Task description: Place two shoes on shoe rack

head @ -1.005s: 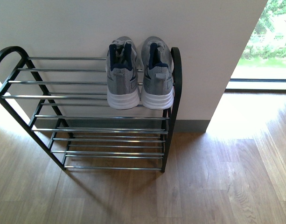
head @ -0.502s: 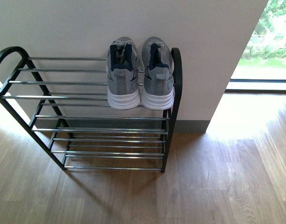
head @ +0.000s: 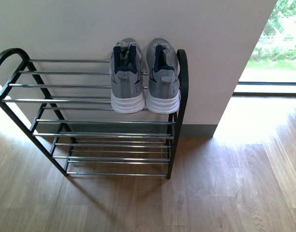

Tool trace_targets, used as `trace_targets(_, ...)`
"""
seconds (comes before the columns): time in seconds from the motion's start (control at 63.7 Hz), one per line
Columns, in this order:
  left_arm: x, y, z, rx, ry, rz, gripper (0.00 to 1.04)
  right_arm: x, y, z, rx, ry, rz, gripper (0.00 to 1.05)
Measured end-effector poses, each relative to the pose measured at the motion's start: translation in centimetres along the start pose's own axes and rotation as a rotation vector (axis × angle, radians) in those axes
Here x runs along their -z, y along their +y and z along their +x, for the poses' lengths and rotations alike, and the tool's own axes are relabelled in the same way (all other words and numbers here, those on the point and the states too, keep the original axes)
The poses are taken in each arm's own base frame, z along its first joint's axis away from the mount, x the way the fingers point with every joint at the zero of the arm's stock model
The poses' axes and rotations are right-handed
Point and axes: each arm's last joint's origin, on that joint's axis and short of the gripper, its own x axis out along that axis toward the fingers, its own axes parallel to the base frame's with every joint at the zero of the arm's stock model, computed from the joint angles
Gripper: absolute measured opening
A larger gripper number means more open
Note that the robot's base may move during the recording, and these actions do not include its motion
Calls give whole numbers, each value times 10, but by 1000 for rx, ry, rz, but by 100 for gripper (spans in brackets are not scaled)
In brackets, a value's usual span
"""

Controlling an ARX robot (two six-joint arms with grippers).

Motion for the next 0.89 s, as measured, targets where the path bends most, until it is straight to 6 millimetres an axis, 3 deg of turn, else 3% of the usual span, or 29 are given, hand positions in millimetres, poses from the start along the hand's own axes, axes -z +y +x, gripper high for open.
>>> trace_targets(0.173, 6, 11, -4, -13, 0, 1, 1, 0, 0, 0, 0, 0, 0, 1)
trace_targets(0.895, 21, 11, -24, -6, 3, 3, 1, 0, 0, 0, -1, 0, 0, 1)
